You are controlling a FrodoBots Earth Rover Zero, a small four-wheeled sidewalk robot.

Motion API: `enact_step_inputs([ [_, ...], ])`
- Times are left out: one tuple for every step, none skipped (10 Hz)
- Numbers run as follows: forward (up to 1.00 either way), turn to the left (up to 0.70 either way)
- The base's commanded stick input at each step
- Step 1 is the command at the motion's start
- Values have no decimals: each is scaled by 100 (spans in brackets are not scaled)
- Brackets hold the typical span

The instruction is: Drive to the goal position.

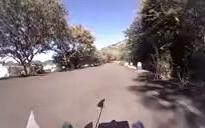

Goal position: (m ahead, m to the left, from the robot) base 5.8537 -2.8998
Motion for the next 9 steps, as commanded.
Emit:
enact_step_inputs([
  [50,0],
  [50,0],
  [50,0],
  [50,0],
  [50,0],
  [50,0],
  [50,0],
  [50,0],
  [50,0],
])
